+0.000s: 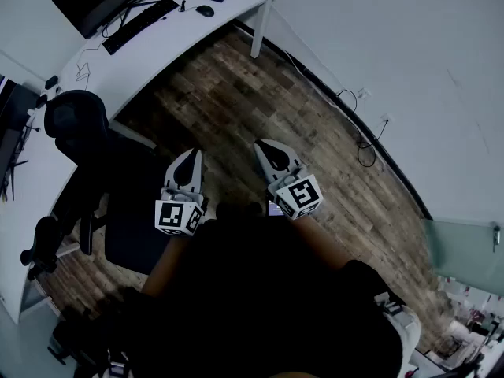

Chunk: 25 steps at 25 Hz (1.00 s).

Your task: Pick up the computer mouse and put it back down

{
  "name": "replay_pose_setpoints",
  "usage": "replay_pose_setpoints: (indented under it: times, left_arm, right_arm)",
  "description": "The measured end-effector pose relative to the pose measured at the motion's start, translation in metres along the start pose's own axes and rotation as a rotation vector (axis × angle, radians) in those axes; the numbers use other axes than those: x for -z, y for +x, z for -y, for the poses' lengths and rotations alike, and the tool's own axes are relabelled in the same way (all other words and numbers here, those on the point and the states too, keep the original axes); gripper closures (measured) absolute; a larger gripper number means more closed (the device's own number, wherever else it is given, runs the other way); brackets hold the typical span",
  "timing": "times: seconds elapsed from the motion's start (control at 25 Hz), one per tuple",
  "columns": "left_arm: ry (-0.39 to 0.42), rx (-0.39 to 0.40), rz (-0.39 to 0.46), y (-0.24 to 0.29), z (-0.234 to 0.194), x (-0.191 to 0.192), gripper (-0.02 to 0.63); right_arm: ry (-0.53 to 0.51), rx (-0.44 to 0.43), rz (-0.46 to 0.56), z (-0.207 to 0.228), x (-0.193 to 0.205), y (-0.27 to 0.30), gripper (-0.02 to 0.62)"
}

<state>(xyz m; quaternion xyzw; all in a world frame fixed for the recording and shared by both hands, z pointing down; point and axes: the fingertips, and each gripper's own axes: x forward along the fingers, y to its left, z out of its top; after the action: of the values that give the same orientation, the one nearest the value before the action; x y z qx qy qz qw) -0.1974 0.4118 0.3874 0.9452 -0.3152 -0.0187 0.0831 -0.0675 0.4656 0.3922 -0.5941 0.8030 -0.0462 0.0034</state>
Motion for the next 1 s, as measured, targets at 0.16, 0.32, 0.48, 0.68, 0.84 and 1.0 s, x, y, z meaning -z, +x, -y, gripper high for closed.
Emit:
replay_pose_setpoints:
  times: [0.16, 0.32, 0.48, 0.68, 0.84, 1.0]
  left_arm:
    - [0.001, 0.027, -0.003, 0.004, 0.007, 0.005, 0.612]
    - [-0.016, 0.048, -0.014, 0.005, 0.014, 0.010, 0.612]
    - [-0.025, 0.063, -0.024, 0.005, 0.017, 0.011, 0.612]
    - [-0.030, 0.066, -0.030, 0.004, 0.015, 0.011, 0.612]
    - [-0.015, 0.063, -0.028, 0.000, 0.013, 0.010, 0.612]
    - [-0.009, 0.052, -0.021, -0.001, 0.009, 0.005, 0.611]
  right_arm:
    - [0.022, 0.013, 0.002, 0.005, 0.002, -0.002, 0.592]
    - [0.023, 0.007, 0.036, 0.006, -0.002, -0.005, 0.592]
    - [0.037, 0.021, 0.030, 0.007, -0.004, -0.004, 0.540]
    - [0.098, -0.010, 0.034, 0.008, -0.004, 0.000, 0.330]
    - [0.057, -0.010, 0.028, 0.009, -0.004, -0.006, 0.346]
    - [0.030, 0.045, -0.003, 0.024, -0.002, -0.011, 0.360]
